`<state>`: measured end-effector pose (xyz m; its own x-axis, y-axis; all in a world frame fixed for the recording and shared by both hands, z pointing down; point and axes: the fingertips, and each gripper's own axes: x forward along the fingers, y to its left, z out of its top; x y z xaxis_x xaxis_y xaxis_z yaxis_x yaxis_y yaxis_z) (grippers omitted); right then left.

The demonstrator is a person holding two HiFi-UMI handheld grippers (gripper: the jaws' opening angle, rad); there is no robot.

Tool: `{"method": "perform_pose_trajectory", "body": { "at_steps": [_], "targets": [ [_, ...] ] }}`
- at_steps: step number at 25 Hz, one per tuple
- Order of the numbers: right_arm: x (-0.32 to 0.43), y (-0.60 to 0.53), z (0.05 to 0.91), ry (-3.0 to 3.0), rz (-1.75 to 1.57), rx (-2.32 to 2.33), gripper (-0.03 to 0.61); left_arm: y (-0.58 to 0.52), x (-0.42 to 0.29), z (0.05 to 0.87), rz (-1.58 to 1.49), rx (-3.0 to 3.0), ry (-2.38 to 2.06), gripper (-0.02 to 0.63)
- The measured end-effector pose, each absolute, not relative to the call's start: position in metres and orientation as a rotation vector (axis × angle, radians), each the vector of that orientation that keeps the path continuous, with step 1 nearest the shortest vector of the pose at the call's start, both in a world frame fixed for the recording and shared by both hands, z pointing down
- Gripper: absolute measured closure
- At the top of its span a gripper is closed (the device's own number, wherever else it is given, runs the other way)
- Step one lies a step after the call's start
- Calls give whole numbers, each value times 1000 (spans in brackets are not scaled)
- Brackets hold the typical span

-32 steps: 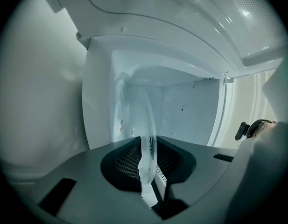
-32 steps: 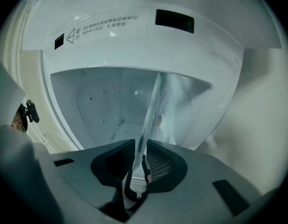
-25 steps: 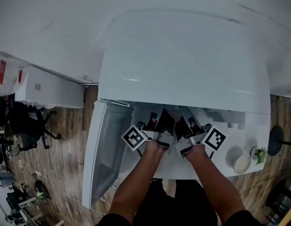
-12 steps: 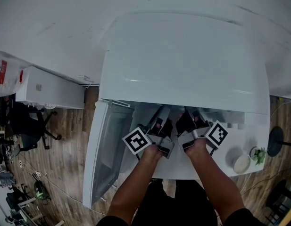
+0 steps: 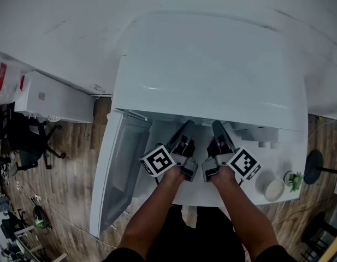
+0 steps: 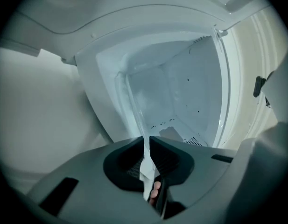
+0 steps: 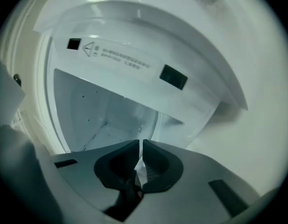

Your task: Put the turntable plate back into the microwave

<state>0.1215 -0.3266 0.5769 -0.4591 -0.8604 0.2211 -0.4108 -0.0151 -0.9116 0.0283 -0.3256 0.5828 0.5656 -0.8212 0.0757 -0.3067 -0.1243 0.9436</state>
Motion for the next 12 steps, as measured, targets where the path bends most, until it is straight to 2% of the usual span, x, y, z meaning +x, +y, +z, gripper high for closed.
{"method": "perform_pose_trajectory", "body": {
  "at_steps": [5, 12],
  "targets": [
    [118, -315, 550, 2220, -1193, -1385, 563, -322, 25, 588, -484, 1782, -1049, 560],
    [107, -283, 515, 2622, -645, -1465, 561, -287, 32, 565, -272, 2106, -1164, 577]
  ]
}}
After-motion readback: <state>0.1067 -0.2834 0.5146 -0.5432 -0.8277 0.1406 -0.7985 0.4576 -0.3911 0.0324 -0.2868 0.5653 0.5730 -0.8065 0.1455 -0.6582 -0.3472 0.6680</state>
